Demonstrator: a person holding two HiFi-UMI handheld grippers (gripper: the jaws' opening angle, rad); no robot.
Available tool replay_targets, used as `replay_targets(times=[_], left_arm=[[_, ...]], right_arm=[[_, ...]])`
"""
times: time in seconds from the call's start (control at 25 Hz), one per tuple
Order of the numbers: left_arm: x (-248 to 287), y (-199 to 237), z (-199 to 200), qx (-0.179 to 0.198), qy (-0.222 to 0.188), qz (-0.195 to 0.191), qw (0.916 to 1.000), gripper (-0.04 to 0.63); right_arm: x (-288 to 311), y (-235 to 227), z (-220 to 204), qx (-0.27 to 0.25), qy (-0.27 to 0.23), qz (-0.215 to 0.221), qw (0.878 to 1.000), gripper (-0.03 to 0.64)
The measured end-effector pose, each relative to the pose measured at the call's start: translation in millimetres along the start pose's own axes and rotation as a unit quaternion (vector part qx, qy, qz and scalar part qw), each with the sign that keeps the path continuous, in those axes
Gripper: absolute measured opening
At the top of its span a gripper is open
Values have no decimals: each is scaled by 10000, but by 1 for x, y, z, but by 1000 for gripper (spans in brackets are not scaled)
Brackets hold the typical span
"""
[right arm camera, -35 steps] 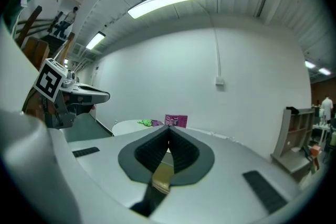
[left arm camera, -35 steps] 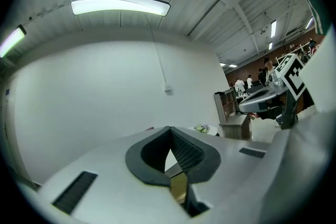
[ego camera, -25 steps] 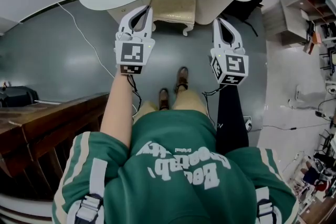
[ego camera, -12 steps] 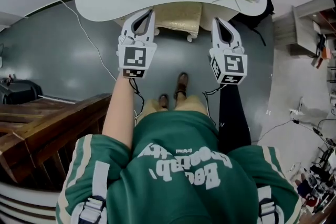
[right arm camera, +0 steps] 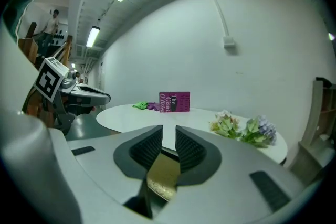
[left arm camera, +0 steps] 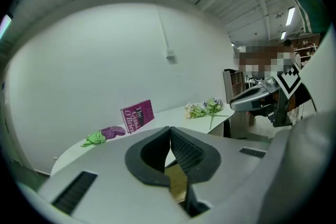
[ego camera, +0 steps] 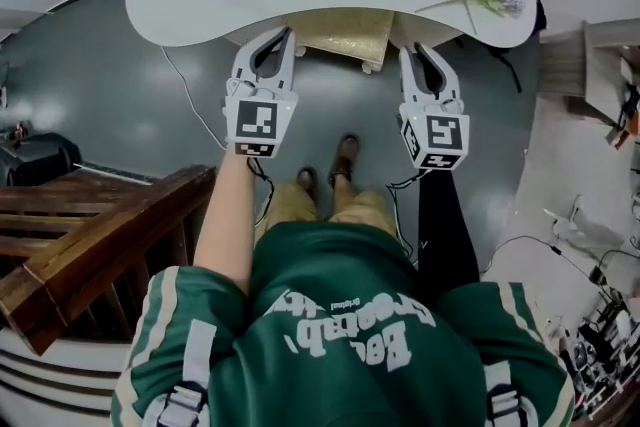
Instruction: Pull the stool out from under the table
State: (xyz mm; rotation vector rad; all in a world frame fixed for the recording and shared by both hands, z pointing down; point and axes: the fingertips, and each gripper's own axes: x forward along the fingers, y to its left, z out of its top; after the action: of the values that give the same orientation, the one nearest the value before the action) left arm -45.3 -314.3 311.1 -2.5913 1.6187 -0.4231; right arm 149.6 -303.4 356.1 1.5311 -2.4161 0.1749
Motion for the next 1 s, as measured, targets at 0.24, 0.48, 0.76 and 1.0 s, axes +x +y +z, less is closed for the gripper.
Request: replay_targets(times=[0.24,0.48,0.76,1.0], left_arm=[[19,7,-46,-224,150,-64,9996,17],[33,18,-103,-372,359,-471,9976,81],[62,38,-208,-381,823,-795,9927,196],[86,33,-299,-630,1114,-764,9888,201]], right_arm=[[16,-6,-43,98,161,161,9997,139],[32,-1,-81,314,489,-37,9983,186],[68,15,-145,277,976,-275,9945,235],[89,3,-225,365,1316,-393,9898,253]])
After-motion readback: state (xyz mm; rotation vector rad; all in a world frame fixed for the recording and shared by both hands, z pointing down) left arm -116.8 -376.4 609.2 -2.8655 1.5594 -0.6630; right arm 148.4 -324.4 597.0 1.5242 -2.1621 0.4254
